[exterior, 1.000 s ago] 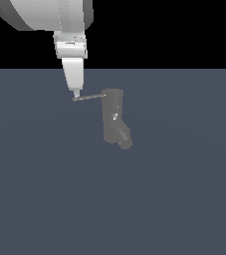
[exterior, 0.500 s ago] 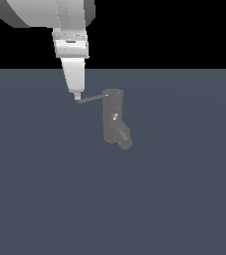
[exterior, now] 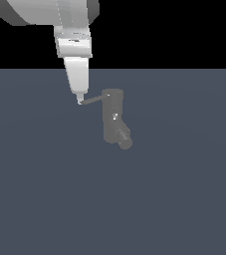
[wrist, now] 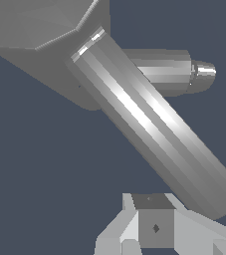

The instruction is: Turn on the faucet by rotating a designated handle.

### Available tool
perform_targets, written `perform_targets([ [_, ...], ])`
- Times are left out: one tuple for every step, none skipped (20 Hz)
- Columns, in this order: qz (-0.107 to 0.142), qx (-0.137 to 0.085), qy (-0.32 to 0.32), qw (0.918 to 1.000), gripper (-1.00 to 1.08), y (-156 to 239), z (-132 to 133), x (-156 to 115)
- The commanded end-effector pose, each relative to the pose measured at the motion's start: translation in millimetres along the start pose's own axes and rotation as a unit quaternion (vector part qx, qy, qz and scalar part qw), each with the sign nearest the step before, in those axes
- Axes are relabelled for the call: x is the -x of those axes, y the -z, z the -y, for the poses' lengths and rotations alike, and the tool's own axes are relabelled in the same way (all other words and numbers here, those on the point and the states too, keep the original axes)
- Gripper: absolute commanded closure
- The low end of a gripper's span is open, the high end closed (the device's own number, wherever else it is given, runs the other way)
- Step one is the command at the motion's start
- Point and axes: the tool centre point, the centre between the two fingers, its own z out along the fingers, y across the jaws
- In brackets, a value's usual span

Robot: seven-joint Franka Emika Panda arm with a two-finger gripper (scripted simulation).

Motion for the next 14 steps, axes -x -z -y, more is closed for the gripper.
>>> perform_targets([
  [-0.001, 0.001, -0.005, 1.0000, 1.08, 0, -9, -12],
  [-0.001, 0.001, -0.005, 1.0000, 1.08, 0, -11, -15],
  [-0.001, 0.001, -0.005, 1.0000, 1.08, 0, -14, -18],
  [-0.001, 0.001, -0.005, 1.0000, 1.08, 0, -17, -21],
  [-0.001, 0.001, -0.005, 1.0000, 1.08, 0, -20, -23],
  [-0.001, 0.001, -0.005, 1.0000, 1.08, 0, -23, -26],
  [-0.001, 0.001, -0.005, 1.0000, 1.08, 0, -26, -29],
  [-0.001, 0.001, -0.005, 1.0000, 1.08, 0, -29, -32],
  [-0.001, 0.001, -0.005, 1.0000, 1.08, 0, -32, -35],
  [-0.001, 0.002, -0.004, 1.0000, 1.08, 0, -35, -38],
  [-0.001, 0.002, -0.004, 1.0000, 1.08, 0, -38, -41],
  [-0.001, 0.002, -0.004, 1.0000, 1.08, 0, -41, -44],
  [-0.001, 0.002, -0.004, 1.0000, 1.08, 0, -43, -46],
  [-0.001, 0.002, -0.004, 1.0000, 1.08, 0, -47, -49],
])
